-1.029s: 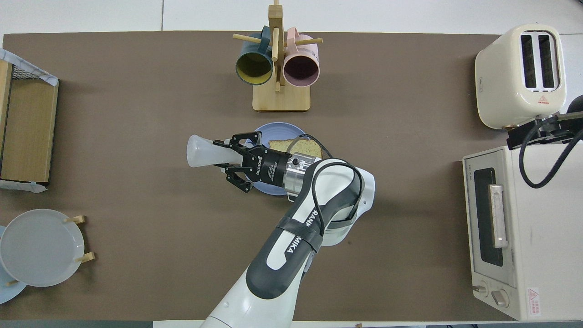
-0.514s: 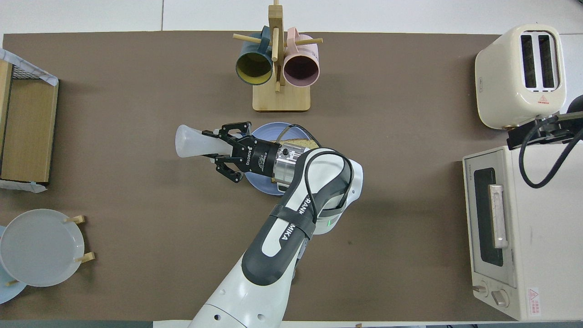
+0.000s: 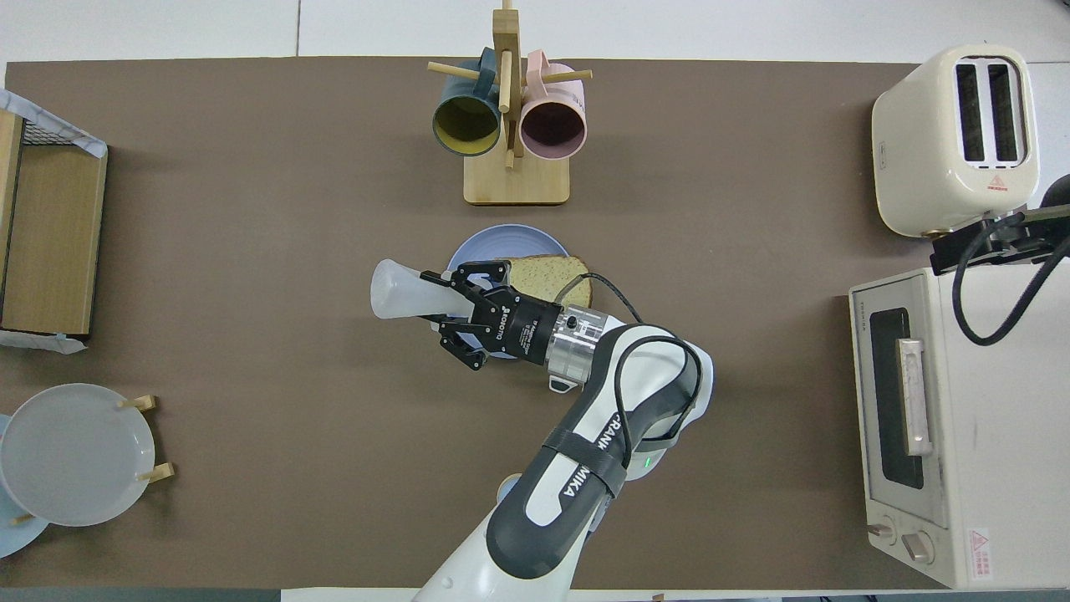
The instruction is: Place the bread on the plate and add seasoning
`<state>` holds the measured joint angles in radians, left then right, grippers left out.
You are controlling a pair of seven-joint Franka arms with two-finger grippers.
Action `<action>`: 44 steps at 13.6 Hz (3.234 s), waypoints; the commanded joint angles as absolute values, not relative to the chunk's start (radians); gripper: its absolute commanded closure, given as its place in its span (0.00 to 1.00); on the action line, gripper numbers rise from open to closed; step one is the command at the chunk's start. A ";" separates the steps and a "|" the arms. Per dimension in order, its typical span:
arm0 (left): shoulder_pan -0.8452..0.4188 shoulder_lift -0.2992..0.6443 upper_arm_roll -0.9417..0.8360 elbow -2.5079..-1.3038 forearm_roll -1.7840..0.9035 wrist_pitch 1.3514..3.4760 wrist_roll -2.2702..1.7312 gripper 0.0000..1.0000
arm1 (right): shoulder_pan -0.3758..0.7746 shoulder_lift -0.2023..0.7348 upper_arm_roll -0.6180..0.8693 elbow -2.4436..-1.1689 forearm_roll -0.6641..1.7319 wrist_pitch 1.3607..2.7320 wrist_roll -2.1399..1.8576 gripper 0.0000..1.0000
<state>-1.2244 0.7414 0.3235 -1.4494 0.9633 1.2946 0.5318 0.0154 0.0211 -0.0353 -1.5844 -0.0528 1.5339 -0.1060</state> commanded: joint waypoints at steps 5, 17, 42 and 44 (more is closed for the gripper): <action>-1.109 0.756 0.333 -1.437 0.997 1.365 0.535 1.00 | -0.002 -0.003 -0.026 -1.614 -0.051 1.548 -0.126 0.00; -1.063 0.611 0.333 -1.482 0.839 1.456 0.382 1.00 | -0.002 -0.003 -0.026 -1.614 -0.051 1.548 -0.126 0.00; -0.586 0.405 0.334 -1.733 -0.037 2.546 -0.024 1.00 | -0.002 -0.003 -0.026 -1.614 -0.052 1.548 -0.126 0.00; -0.588 0.387 0.333 -1.837 -0.040 2.719 -0.096 1.00 | -0.002 -0.003 -0.026 -1.614 -0.051 1.548 -0.126 0.00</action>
<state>-0.5911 0.4479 0.3423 -1.7022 -0.0260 2.5687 -0.0365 0.0154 0.0209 -0.0353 -1.5846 -0.0528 1.5339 -0.1060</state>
